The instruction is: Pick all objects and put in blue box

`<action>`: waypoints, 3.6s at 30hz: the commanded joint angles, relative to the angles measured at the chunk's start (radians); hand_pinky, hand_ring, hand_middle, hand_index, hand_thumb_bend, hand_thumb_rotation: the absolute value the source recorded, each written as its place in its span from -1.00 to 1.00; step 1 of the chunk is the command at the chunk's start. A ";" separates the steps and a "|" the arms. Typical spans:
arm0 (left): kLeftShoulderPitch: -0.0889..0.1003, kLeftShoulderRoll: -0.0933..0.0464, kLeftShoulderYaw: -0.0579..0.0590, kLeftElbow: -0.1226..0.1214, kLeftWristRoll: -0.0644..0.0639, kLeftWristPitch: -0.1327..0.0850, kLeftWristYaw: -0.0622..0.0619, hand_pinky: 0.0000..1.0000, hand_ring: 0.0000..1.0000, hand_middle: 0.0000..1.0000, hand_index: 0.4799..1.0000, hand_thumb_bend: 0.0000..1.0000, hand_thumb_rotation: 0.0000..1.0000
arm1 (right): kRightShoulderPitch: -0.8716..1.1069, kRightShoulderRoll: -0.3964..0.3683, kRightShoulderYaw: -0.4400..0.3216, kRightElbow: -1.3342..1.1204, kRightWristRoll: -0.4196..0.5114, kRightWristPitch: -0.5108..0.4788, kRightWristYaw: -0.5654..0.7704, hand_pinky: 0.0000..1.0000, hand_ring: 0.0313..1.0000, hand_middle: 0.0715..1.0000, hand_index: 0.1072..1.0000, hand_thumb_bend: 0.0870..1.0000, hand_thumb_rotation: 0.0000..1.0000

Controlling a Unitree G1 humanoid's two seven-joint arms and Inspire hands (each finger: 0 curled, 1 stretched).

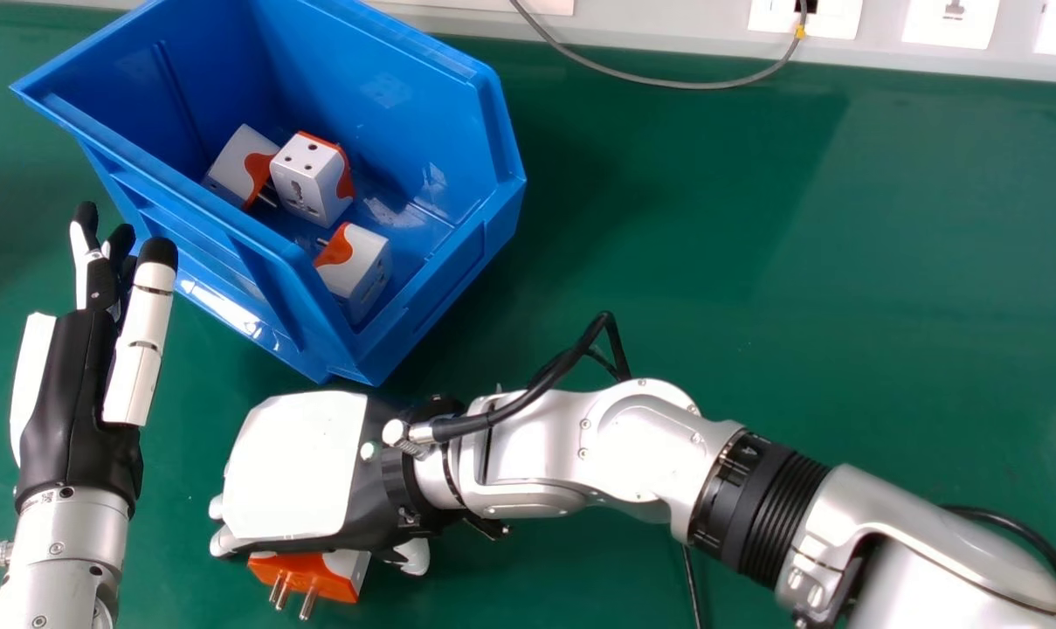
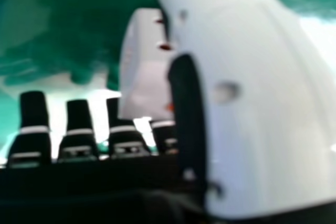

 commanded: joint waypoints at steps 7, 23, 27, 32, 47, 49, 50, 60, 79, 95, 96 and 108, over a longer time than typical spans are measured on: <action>-0.016 0.005 0.002 -0.007 0.003 -0.019 0.006 1.00 1.00 1.00 1.00 -0.08 0.90 | -0.013 0.016 0.029 0.019 0.003 -0.037 -0.043 0.35 0.60 0.58 0.42 0.26 -0.88; -0.002 -0.001 -0.003 -0.043 0.000 -0.007 0.006 1.00 1.00 1.00 1.00 -0.06 0.93 | 0.015 0.024 0.010 0.058 0.027 0.046 -0.066 -0.46 -0.37 -0.01 -0.06 0.02 -0.96; 0.000 0.001 -0.003 -0.043 0.000 -0.009 0.004 1.00 1.00 1.00 1.00 -0.06 0.93 | 0.029 0.017 -0.005 0.052 0.053 0.052 -0.072 -0.72 -0.67 -0.46 -0.12 -0.02 -0.87; 0.004 0.002 -0.003 -0.048 -0.002 -0.006 0.001 1.00 1.00 1.00 1.00 -0.07 0.93 | 0.041 0.019 -0.025 0.057 0.097 0.042 -0.057 -0.89 -0.86 -0.76 -0.16 -0.05 -0.80; 0.015 0.009 0.002 -0.056 -0.003 0.009 -0.007 1.00 1.00 1.00 1.00 -0.07 0.93 | 0.083 -0.040 -0.090 -0.101 0.181 0.017 0.061 -0.93 -0.92 -0.81 -0.18 -0.06 -0.77; 0.010 0.010 0.004 -0.051 -0.004 0.011 -0.006 1.00 1.00 1.00 1.00 -0.08 0.94 | 0.104 -0.059 -0.113 -0.150 0.211 0.012 0.089 -0.93 -0.93 -0.82 -0.17 -0.06 -0.77; 0.009 0.010 0.005 -0.050 -0.003 0.012 -0.005 1.00 1.00 1.00 1.00 -0.08 0.94 | 0.115 -0.070 -0.125 -0.175 0.223 0.008 0.093 -0.93 -0.93 -0.82 -0.17 -0.06 -0.77; 0.006 0.008 0.016 -0.041 -0.009 0.018 0.002 1.00 1.00 1.00 1.00 -0.06 0.94 | 0.258 -0.218 -0.272 -0.443 0.305 -0.024 0.074 -0.97 -0.95 -0.87 -0.17 -0.07 -0.77; 0.009 0.018 0.024 -0.043 -0.007 0.031 -0.004 1.00 1.00 1.00 1.00 -0.01 0.91 | 0.562 -0.384 -0.603 -0.798 0.552 0.114 0.186 -0.99 -0.97 -0.92 -0.18 -0.08 -0.75; -0.016 0.014 0.026 -0.009 -0.017 0.025 -0.007 1.00 1.00 1.00 1.00 -0.06 0.91 | 0.274 -0.382 -0.681 -0.640 0.436 0.208 0.149 -0.95 -0.93 -0.89 -0.19 -0.11 -0.72; -0.018 0.015 0.027 -0.005 -0.019 0.026 -0.008 1.00 1.00 1.00 1.00 -0.06 0.91 | 0.247 -0.369 -0.673 -0.615 0.423 0.208 0.133 -0.95 -0.93 -0.89 -0.19 -0.11 -0.72; -0.033 0.013 0.027 0.026 -0.039 0.010 -0.018 1.00 1.00 1.00 1.00 0.02 0.88 | -0.086 -0.172 -0.551 -0.200 0.312 0.227 -0.024 -0.96 -0.94 -0.89 -0.19 -0.11 -0.72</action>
